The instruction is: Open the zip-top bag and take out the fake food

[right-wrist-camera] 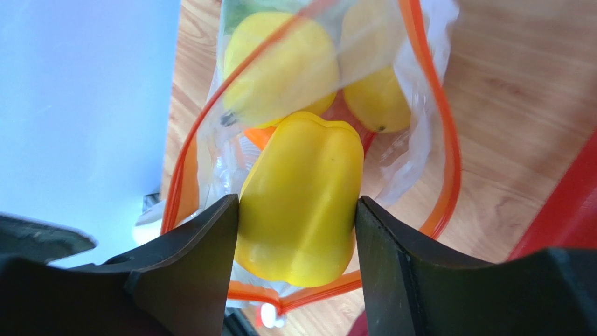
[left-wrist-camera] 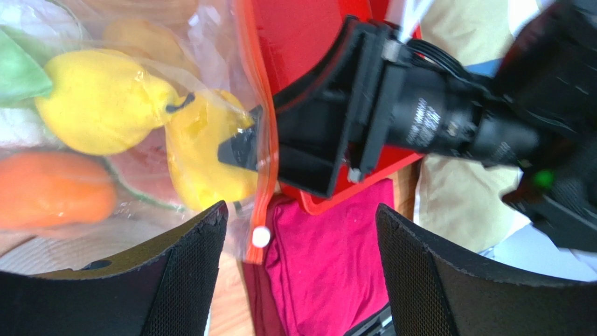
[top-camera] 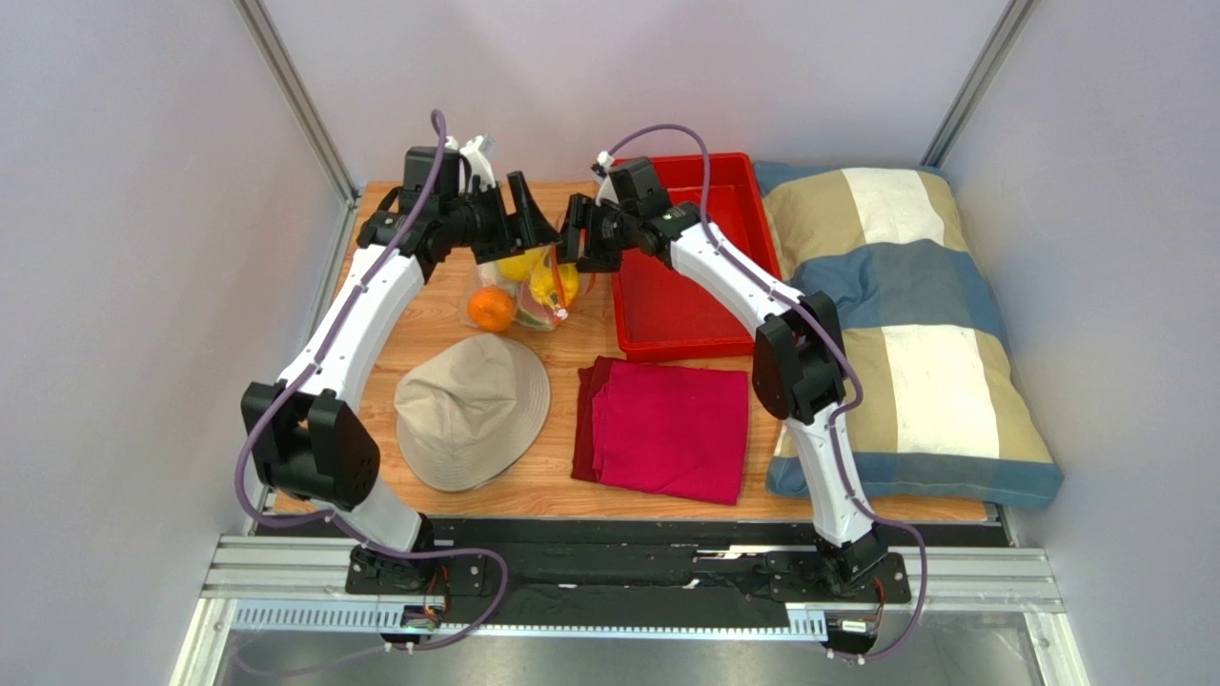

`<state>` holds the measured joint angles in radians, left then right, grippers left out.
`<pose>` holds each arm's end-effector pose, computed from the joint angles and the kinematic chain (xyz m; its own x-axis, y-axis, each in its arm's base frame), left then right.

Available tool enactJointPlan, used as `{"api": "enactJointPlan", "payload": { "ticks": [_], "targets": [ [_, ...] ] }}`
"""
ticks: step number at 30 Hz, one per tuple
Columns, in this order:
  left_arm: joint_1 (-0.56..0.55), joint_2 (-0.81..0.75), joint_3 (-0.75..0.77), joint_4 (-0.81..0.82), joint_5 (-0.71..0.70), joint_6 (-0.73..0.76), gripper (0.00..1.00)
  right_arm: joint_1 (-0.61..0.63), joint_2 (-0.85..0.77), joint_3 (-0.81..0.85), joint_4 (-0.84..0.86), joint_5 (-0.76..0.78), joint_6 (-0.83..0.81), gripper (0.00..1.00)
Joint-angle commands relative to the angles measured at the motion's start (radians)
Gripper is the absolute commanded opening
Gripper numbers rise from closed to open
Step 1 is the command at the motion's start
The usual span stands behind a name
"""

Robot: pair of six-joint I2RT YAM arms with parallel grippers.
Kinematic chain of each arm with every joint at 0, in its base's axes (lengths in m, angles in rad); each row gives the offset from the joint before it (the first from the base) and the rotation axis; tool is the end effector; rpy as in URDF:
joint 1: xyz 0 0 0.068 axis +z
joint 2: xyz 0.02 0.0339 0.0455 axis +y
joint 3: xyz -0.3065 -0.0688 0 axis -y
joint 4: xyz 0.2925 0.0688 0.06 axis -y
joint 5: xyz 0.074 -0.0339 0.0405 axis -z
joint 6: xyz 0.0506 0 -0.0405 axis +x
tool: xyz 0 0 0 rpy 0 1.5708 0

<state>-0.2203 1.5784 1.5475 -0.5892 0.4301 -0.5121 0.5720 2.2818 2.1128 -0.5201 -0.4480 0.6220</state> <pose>0.3996 -0.1111 0.4012 -0.7539 -0.2876 -0.5907 0.1839 0.7708 -0.6100 0.5017 0.3490 0.2796 -0.8826 0.0564 -0.4668 -0.3135 0.6694 0.6736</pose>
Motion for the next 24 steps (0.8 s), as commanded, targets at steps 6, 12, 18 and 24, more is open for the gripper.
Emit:
{"api": "enactJointPlan", "payload": {
  "ticks": [6, 12, 18, 24],
  "targets": [
    [0.002, 0.1, 0.135, -0.03, -0.027, -0.059, 0.81, 0.039, -0.097, 0.105, -0.139, 0.216, -0.146, 0.0],
    [0.001, 0.126, 0.154, -0.054, -0.021, -0.052, 0.68, 0.02, -0.131, 0.078, -0.146, 0.21, -0.117, 0.0],
    [-0.01, 0.201, 0.177, -0.052, 0.024, -0.059, 0.67, 0.005, -0.128, 0.093, -0.123, 0.157, -0.081, 0.0],
    [-0.028, 0.198, 0.183, -0.093, 0.007, -0.014, 0.67, -0.014, -0.137, 0.065, -0.144, 0.179, -0.076, 0.0]
  ]
}}
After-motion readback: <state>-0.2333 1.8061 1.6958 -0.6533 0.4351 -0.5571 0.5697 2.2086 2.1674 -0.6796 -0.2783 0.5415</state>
